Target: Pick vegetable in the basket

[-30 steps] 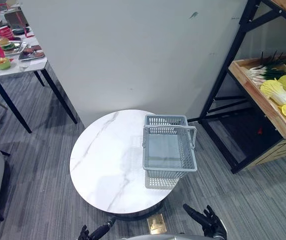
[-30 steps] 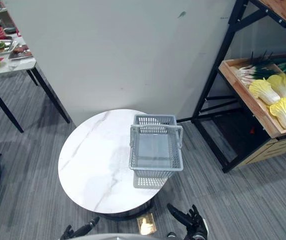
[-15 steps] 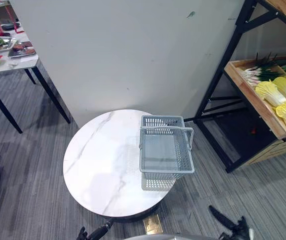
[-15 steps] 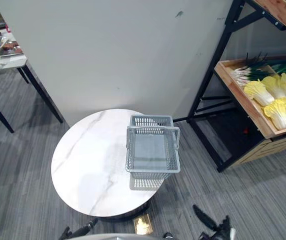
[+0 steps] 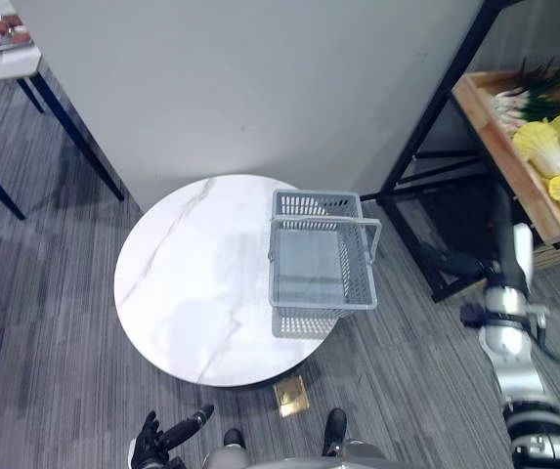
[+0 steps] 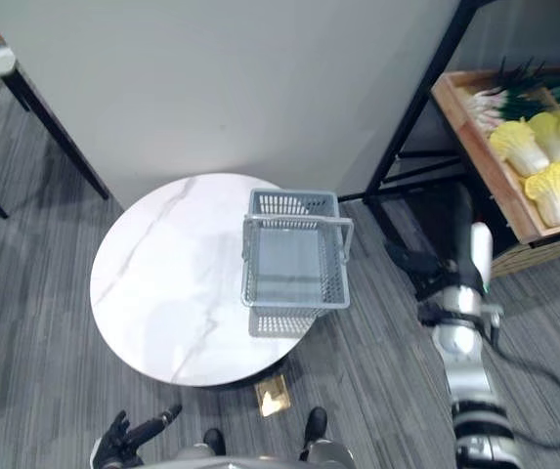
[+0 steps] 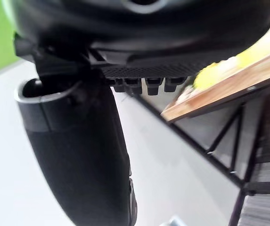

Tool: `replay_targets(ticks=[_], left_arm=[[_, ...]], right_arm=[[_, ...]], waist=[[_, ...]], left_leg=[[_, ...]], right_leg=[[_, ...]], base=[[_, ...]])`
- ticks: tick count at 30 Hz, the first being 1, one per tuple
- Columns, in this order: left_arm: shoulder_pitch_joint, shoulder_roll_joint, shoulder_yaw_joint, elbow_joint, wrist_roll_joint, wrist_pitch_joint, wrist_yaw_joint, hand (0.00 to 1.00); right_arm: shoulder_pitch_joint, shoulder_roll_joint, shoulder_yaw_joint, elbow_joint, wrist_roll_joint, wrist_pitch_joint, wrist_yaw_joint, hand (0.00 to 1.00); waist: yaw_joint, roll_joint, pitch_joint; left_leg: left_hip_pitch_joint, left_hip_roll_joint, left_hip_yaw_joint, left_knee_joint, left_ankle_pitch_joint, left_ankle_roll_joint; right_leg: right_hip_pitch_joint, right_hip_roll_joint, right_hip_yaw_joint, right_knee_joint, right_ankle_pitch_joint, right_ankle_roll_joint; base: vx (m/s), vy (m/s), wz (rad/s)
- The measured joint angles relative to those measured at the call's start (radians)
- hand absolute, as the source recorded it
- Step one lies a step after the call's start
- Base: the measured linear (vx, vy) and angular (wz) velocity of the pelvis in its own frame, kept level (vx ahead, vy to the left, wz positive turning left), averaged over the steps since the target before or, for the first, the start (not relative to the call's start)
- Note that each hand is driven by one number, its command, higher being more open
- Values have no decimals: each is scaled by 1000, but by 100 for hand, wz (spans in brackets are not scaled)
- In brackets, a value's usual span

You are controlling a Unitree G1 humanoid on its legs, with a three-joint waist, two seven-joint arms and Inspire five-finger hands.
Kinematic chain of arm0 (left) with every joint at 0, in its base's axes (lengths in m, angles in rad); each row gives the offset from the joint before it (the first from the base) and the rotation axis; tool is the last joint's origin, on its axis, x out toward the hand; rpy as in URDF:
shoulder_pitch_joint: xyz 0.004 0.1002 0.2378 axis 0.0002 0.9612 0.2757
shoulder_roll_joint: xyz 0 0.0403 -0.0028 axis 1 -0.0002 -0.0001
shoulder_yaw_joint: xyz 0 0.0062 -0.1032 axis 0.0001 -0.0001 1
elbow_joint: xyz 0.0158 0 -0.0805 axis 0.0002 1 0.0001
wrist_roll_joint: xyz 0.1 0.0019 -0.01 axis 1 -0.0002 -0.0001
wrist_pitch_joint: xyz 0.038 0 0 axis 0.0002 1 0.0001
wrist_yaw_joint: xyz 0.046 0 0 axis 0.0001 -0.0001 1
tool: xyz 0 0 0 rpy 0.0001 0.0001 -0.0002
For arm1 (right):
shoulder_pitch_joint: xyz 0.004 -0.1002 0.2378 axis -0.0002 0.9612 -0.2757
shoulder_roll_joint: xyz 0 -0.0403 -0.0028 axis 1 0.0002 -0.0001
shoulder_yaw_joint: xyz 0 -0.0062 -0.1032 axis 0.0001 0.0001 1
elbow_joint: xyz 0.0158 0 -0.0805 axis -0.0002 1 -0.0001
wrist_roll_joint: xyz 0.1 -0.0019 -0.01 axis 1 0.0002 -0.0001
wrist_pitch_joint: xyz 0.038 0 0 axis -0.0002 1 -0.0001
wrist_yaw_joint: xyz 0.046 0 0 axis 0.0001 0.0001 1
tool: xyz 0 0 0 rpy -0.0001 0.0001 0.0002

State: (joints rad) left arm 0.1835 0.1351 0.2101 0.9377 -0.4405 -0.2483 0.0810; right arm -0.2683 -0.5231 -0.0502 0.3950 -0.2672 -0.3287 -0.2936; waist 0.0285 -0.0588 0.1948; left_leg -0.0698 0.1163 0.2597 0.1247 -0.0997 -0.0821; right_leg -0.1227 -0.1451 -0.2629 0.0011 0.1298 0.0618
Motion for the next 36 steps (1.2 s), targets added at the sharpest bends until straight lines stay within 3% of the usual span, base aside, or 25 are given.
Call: replay_targets(ticks=[2, 4, 10, 14, 22, 26, 33, 36], left_arm=[[-11, 13, -10, -15, -3, -3, -2, 100], [-12, 14, -18, -22, -13, -4, -2, 100], [-33, 15, -31, -82, -32, -4, -25, 100], [-54, 18, -32, -101, -44, -5, -29, 100], [-55, 19, -38, -132, -41, -3, -29, 100], [-65, 16, -51, -128, -44, 0, -38, 100], [-75, 17, -92, -147, -40, -14, -35, 100], [-77, 17, -121, -171, -40, -13, -36, 100]], right_arm=[[-84, -60, 93, 2, -70, -1, 16, 100], [-146, -97, 163, 5, -121, -8, 24, 100], [-341, -196, 295, 25, -125, -32, 61, 100], [-453, -225, 366, 84, -125, -32, 77, 100], [-585, -239, 400, 228, -119, 1, 92, 100], [-661, -261, 407, 296, -119, 2, 98, 100], [-707, -272, 436, 386, -101, 11, 116, 100], [-727, -282, 436, 398, -95, 10, 126, 100]], waist=[[23, -4, 33], [24, -2, 47], [46, 0, 138], [58, 6, 166], [74, 18, 212], [82, 45, 250], [85, 54, 265], [88, 71, 284]], left_leg=[[-26, 0, -9, 20, 1, 3], [-55, -1, -19, 32, 3, 7], [-130, -3, -30, 84, 4, 21], [-180, -4, -47, 117, 4, 24], [-241, -2, -76, 164, -6, 19], [-268, 0, -93, 189, 1, 23], [-305, 2, -110, 210, 0, 23], [-316, 2, -114, 218, 0, 23]], right_leg=[[-7, -1, 1, -15, 17, -1], [-20, -1, 0, -28, 39, -8], [-54, -4, 21, -63, 100, -6], [-78, -6, 21, -66, 103, -6], [-103, -6, 22, -68, 102, -6], [-117, -1, 22, -69, 102, -6], [-135, 2, 19, -69, 102, -7], [-139, 2, 18, -69, 102, -7]], base=[[-77, 4, 10], [-73, 10, 11], [-85, 31, 5], [-70, 15, 7], [-53, 24, 7], [-23, 9, 1], [-7, 37, 5], [2, 50, 3]])
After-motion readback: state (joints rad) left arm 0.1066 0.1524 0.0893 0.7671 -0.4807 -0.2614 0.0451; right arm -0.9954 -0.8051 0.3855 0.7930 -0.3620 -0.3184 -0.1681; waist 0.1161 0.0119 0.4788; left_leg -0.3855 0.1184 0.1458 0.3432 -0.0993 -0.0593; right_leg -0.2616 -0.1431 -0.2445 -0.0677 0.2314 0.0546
